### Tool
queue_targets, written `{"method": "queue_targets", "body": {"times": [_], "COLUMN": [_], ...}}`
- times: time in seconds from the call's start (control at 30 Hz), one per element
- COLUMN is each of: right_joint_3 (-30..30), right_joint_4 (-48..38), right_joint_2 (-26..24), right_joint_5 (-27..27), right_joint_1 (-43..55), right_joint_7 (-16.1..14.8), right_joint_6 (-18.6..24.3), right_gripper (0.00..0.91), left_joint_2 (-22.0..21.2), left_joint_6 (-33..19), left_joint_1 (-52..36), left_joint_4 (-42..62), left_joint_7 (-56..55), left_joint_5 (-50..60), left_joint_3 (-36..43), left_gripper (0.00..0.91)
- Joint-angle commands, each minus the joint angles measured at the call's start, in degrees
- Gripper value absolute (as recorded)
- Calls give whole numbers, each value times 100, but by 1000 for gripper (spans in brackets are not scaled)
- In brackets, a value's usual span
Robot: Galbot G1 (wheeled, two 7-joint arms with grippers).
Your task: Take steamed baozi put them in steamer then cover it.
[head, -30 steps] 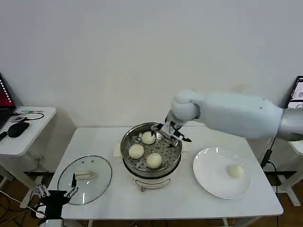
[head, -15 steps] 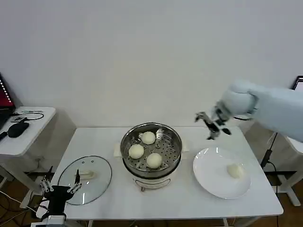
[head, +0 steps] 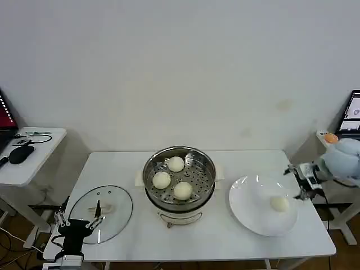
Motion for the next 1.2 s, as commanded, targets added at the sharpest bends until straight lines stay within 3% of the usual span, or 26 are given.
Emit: {"method": "queue_targets", "body": {"times": [0.03, 0.37, 0.87, 1.2], "right_joint_3": [3026, 3188, 3155, 3097], "right_joint_4": [-703, -1455, -2064, -2237], "right_joint_2": [69, 913, 1449, 1673], "right_joint_5": [-498, -630, -733, -753], "right_joint_1": [-3318, -3491, -3425, -3408], "right_joint_7": [90, 120, 166, 110], "right_joint_6": [0, 32, 78, 0], "right_gripper": [907, 907, 907, 725], "left_joint_2": [-5, -62, -85, -94], "left_joint_6": [2, 6, 9, 4], "left_joint_1": [35, 150, 109, 110], "left_joint_4": [-33, -49, 40, 63], "left_joint_7": [-1, -7, -2, -1], "left_joint_5": [18, 62, 89, 87], "left_joint_3": [-27, -113, -115, -120], "left_gripper": [907, 907, 907, 907]}}
